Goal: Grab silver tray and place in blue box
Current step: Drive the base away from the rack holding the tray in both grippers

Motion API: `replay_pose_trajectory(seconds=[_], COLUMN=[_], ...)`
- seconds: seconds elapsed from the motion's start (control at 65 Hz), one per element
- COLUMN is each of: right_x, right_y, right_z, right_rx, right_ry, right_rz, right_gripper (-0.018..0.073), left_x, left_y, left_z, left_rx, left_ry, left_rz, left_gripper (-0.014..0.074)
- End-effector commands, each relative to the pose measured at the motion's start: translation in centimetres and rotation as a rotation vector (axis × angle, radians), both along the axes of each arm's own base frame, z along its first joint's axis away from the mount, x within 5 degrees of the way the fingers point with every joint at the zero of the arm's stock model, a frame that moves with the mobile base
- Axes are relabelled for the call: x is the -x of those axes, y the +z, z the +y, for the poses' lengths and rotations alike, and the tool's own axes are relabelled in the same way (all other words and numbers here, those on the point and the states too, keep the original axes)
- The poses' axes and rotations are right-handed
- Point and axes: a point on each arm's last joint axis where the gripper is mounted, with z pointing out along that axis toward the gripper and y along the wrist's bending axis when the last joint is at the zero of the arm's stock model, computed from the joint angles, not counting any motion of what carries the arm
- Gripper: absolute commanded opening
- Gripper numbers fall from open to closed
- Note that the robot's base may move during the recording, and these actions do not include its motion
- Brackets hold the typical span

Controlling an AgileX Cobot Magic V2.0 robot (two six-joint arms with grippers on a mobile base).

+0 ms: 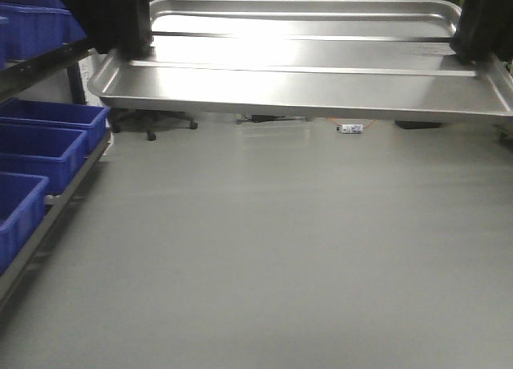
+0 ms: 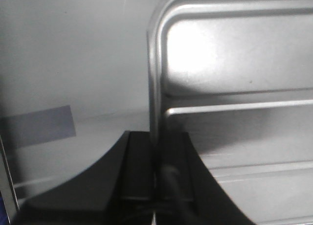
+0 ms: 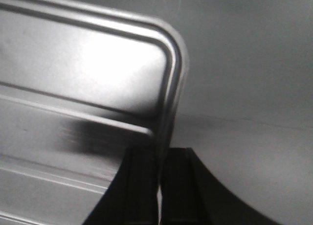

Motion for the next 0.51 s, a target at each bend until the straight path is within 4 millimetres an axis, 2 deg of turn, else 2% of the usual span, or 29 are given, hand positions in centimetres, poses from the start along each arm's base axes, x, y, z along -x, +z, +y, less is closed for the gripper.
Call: replay_pose_trajectory(seconds=[0.0, 0.492], right_x=[0.25, 0.25], right_y=[1.98, 1.98], right_z=[-0.46, -0.46], right_rx=[0.013, 0.013], right_ry=[0.027, 0.027], right_rz=[-0.099, -0.099], right_gripper=[0.0058, 0.0058], left_x=[0.41, 0.41], left_y=[1.83, 1.83], left_z=[0.67, 0.67], left_rx=[0.007, 0.007], left_ry=[-0.021, -0.021], left_rz=[-0.075, -0.075], left_gripper=[-0.0105, -0.0105])
